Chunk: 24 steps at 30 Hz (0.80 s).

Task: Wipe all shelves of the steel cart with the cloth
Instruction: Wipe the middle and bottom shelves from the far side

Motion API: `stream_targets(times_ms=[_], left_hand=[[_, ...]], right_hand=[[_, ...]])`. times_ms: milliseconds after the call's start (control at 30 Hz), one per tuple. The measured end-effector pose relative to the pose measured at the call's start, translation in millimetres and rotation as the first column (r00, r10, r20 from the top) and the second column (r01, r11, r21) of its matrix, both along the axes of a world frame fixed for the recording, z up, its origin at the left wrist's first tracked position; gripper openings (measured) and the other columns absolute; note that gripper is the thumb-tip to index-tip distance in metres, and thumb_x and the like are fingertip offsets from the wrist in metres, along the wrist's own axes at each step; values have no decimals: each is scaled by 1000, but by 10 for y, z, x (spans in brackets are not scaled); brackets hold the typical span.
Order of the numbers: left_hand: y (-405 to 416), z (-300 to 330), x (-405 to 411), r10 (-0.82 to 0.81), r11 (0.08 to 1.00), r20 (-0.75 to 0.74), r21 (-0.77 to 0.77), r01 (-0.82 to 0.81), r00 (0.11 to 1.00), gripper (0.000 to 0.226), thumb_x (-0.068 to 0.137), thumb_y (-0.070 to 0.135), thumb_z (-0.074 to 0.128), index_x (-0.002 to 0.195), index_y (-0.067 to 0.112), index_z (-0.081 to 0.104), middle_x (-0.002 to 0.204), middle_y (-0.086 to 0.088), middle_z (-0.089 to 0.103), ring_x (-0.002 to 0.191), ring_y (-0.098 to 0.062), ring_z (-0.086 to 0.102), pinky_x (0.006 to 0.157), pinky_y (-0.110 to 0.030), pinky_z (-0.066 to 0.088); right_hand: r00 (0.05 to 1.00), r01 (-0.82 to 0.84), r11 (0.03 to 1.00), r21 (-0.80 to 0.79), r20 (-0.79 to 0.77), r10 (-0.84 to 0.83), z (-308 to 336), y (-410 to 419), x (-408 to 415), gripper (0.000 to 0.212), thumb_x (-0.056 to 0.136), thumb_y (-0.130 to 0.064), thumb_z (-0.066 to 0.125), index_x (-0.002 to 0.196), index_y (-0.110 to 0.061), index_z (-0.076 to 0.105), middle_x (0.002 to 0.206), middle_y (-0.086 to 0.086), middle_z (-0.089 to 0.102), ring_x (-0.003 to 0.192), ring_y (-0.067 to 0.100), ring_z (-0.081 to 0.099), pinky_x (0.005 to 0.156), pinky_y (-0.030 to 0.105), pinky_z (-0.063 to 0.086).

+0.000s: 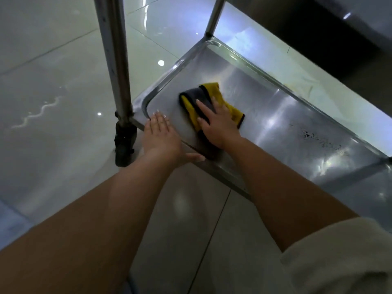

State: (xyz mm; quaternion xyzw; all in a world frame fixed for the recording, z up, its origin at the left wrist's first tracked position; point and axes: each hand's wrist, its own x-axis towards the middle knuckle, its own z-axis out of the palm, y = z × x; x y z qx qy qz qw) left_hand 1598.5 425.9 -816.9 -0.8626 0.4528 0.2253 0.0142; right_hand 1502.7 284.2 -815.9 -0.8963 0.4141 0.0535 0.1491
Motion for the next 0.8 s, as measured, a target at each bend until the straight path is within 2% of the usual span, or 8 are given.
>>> stream_targets(times_ms=[133, 233, 300, 400, 467, 633, 700, 800], left_hand=[[-27, 55, 45, -67, 997, -14, -42, 66, 998, 142, 58, 91, 47, 148, 0, -15, 156, -24, -18, 145, -36, -17, 117, -47, -8], [-124, 83, 9, -186, 973, -43, -145, 178, 982, 130, 67, 78, 59, 150, 5, -10, 158, -21, -9, 146, -34, -9, 118, -45, -1], [-202, 75, -92, -249, 958, -21, -153, 243, 968, 125, 70, 75, 59, 151, 5, -7, 159, -19, -7, 147, -34, -8, 119, -48, 1], [-299, 36, -359, -357, 926, -3, -135, 354, 934, 124, 70, 80, 52, 150, 9, -10, 160, -14, -11, 147, -29, -10, 114, -63, 0], [-364, 16, -563, -386, 915, -28, -136, 379, 922, 126, 68, 83, 51, 150, 14, -15, 159, -11, -14, 147, -28, -13, 109, -72, -1], [-491, -22, -903, -404, 909, -10, -118, 400, 915, 128, 64, 88, 47, 150, 17, -17, 159, -12, -15, 146, -31, -14, 109, -71, -3], [-541, -43, -977, -384, 916, 17, -117, 383, 923, 125, 64, 89, 44, 150, 18, -14, 159, -14, -13, 146, -33, -12, 111, -68, -3], [-612, -87, -1158, -386, 912, 53, -127, 389, 921, 116, 69, 88, 34, 151, 17, -8, 160, -15, -10, 147, -32, -10, 112, -67, -3]], right_hand=[[973, 226, 972, -65, -33, -229, -24, -166, -908, 53, 100, -46, 35, 150, -43, 15, 162, 4, -2, 147, 33, 2, 119, 51, 8], [904, 394, 917, -56, -157, -398, 68, -361, -1558, 56, 101, -47, 30, 151, -39, 8, 162, 9, -4, 147, 35, 2, 119, 47, 5], [865, 455, 890, -37, -220, -451, 134, -425, -1821, 58, 101, -47, 30, 152, -38, 4, 161, 10, -6, 147, 35, 3, 119, 47, 7], [873, 452, 891, -43, -186, -452, 110, -354, -1902, 55, 101, -46, 32, 151, -41, 9, 162, 9, -4, 146, 37, 4, 119, 50, 9], [912, 383, 923, -34, -145, -384, 82, -261, -1850, 53, 101, -44, 36, 150, -44, 15, 162, 7, -2, 146, 38, 4, 119, 50, 9], [996, 37, 999, -40, -82, -40, 36, -51, -2071, 57, 97, -34, 48, 147, -43, 23, 162, 5, 1, 148, 33, 1, 119, 51, 6], [995, 102, 991, -81, -15, -103, -18, -5, -2429, 55, 97, -33, 49, 147, -40, 27, 162, 5, 5, 148, 31, 4, 119, 50, 9], [928, 372, 924, -93, 53, -369, -34, -35, -3080, 52, 99, -33, 47, 148, -35, 29, 161, 8, 7, 147, 31, 8, 119, 48, 9]])
